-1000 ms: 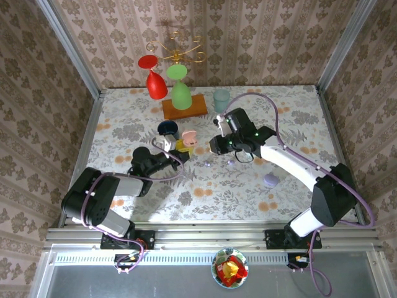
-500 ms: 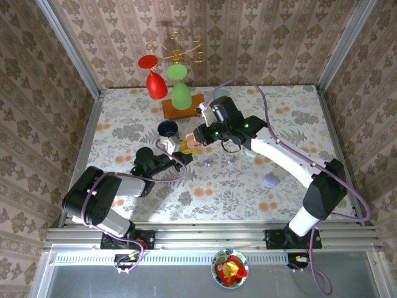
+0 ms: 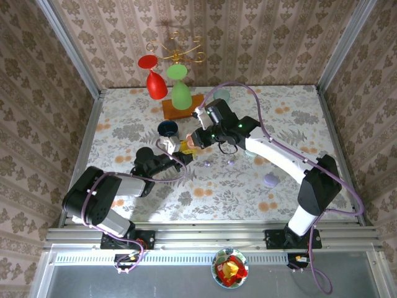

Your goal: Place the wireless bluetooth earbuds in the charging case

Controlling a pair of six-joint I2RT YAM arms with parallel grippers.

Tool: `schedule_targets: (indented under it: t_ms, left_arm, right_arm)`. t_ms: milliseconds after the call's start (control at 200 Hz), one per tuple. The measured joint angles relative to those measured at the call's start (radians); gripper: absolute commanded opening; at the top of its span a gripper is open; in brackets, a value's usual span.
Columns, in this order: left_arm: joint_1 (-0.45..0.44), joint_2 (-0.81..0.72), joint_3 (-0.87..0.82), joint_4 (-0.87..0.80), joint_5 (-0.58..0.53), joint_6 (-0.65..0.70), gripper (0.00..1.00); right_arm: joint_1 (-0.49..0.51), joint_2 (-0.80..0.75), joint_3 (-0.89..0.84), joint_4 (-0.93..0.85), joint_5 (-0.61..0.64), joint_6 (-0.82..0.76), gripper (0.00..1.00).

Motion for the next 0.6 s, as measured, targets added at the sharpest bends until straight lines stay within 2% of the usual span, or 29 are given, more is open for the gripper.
schedule_targets:
  t_ms: [600]
  left_arm:
    - [-0.001, 0.0, 0.013, -0.003, -0.003, 0.0, 0.25]
  right_arm:
    - [0.0, 0.037, 0.015, 0.028, -0.011, 0.054, 0.17]
